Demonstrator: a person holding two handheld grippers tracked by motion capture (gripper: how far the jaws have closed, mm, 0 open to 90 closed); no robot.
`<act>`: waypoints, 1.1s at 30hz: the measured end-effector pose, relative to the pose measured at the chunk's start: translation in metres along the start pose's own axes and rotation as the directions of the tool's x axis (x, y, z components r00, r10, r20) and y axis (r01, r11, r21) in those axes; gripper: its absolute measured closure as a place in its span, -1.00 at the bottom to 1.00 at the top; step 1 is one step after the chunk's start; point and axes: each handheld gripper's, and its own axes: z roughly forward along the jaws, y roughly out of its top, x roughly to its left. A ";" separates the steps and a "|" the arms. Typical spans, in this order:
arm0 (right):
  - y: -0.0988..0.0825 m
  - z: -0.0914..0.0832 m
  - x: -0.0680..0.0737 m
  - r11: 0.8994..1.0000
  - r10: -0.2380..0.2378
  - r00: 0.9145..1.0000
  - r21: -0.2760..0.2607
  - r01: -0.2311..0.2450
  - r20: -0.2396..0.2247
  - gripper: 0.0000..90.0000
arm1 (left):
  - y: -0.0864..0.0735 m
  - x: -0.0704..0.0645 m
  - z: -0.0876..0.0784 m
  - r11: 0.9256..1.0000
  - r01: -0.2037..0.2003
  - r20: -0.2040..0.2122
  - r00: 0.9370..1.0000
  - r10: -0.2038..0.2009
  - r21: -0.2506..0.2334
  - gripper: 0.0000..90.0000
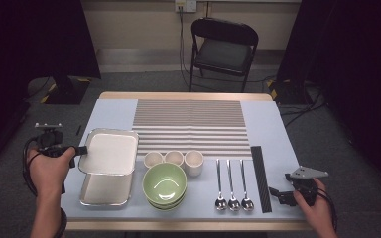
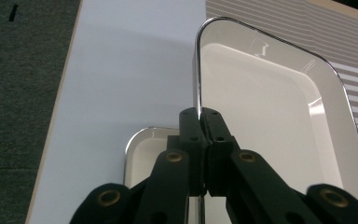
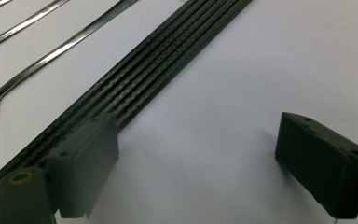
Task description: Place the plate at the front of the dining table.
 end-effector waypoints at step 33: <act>0.000 0.000 0.000 1.000 -0.001 1.000 -0.001 0.001 0.001 -0.73 | 0.038 -0.051 0.019 0.999 -0.033 0.024 0.999 0.033 -0.016 0.97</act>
